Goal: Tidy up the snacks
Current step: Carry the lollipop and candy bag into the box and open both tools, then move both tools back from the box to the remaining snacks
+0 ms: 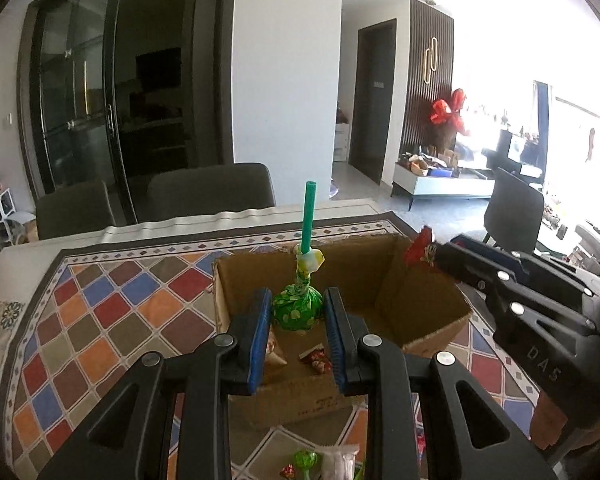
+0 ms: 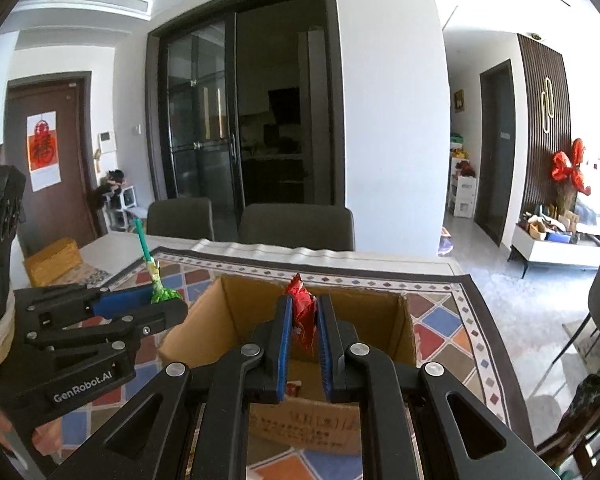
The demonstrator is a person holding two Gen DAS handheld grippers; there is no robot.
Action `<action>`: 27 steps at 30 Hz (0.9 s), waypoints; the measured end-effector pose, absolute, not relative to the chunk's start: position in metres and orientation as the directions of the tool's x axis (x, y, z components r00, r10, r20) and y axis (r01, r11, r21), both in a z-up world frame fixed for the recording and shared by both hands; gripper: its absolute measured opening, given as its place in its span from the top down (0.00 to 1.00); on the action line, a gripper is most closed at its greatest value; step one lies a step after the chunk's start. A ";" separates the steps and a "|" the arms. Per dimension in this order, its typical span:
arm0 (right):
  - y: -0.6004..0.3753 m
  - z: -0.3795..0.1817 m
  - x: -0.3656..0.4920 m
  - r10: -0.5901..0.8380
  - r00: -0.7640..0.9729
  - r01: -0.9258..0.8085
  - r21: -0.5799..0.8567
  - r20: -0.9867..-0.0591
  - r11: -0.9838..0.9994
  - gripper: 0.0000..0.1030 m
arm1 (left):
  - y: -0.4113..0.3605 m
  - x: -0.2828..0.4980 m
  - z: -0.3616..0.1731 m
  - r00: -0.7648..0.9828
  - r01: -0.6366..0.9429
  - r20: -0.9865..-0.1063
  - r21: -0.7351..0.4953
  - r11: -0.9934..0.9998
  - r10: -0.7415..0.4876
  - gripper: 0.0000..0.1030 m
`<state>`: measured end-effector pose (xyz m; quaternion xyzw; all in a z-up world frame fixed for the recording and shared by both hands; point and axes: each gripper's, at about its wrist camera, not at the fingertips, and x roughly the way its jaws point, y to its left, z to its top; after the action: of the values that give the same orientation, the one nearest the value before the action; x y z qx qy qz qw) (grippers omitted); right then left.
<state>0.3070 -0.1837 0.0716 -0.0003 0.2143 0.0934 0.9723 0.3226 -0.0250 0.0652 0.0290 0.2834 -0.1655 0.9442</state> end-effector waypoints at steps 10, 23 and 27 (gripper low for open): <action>-0.186 0.052 0.342 0.189 0.838 -0.183 0.061 -0.512 0.981 0.85 | -0.040 0.354 0.050 0.729 0.356 -0.608 -0.055 0.933 -0.314 0.50; -0.187 0.043 0.321 0.206 0.820 -0.189 0.088 -0.535 0.978 0.66 | -0.020 0.310 0.055 0.792 0.256 -0.580 0.035 0.966 -0.189 0.47; -0.183 0.046 0.310 0.225 0.818 -0.210 0.089 -0.530 0.974 0.66 | -0.016 0.293 0.060 0.804 0.250 -0.566 0.046 0.967 -0.181 0.45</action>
<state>0.3099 -0.1829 0.0459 0.0131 0.2795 0.1139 0.9533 0.2926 -0.0162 0.0596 0.0593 0.2917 -0.1137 0.9479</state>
